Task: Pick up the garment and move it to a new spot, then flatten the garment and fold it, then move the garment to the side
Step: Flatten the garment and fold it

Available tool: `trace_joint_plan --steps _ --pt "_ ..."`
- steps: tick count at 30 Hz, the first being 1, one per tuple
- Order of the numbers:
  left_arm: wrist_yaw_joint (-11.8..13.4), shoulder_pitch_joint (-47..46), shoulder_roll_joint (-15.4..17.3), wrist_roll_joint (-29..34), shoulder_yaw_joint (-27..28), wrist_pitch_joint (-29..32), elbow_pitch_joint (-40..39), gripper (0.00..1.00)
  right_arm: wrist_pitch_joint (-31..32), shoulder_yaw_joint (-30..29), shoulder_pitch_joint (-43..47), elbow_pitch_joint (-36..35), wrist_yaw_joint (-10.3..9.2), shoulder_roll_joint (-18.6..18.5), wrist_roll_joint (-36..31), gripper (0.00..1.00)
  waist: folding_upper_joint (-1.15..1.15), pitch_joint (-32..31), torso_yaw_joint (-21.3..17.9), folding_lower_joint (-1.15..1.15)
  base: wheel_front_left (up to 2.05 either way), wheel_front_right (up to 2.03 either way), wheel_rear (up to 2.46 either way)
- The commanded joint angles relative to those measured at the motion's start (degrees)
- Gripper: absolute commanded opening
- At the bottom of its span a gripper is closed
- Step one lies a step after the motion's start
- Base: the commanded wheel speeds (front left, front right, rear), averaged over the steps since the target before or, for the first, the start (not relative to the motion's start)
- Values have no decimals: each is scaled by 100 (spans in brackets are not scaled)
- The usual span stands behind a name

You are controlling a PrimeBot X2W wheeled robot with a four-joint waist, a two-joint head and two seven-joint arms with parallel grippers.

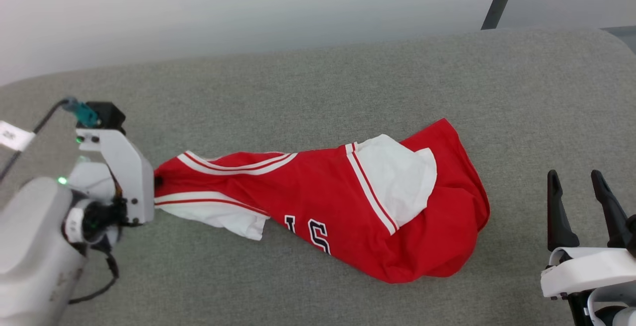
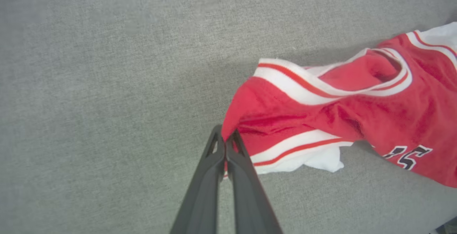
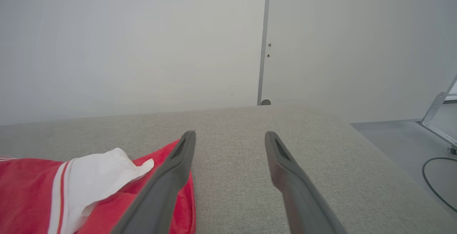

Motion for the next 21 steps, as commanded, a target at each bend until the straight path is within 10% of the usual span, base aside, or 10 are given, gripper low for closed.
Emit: trace_joint_plan --steps 1,5,8,21 --pt "-72 77 -88 6 -20 -104 134 23 -31 30 20 32 -2 -10 62 100 0 7 -8 0 0 0 0" --pt "-141 95 -326 -21 -35 -368 402 36 -33 64 -8 67 -2 -34 86 100 0 15 -13 0 0 0 0" --pt "-303 20 -447 -46 -20 -589 723 100 -30 97 -50 55 -2 -42 87 100 0 24 -15 0 0 0 0" --pt "-467 -95 -700 -93 -129 -688 622 100 -19 -5 28 27 -2 -86 78 100 0 -137 343 0 0 0 0"
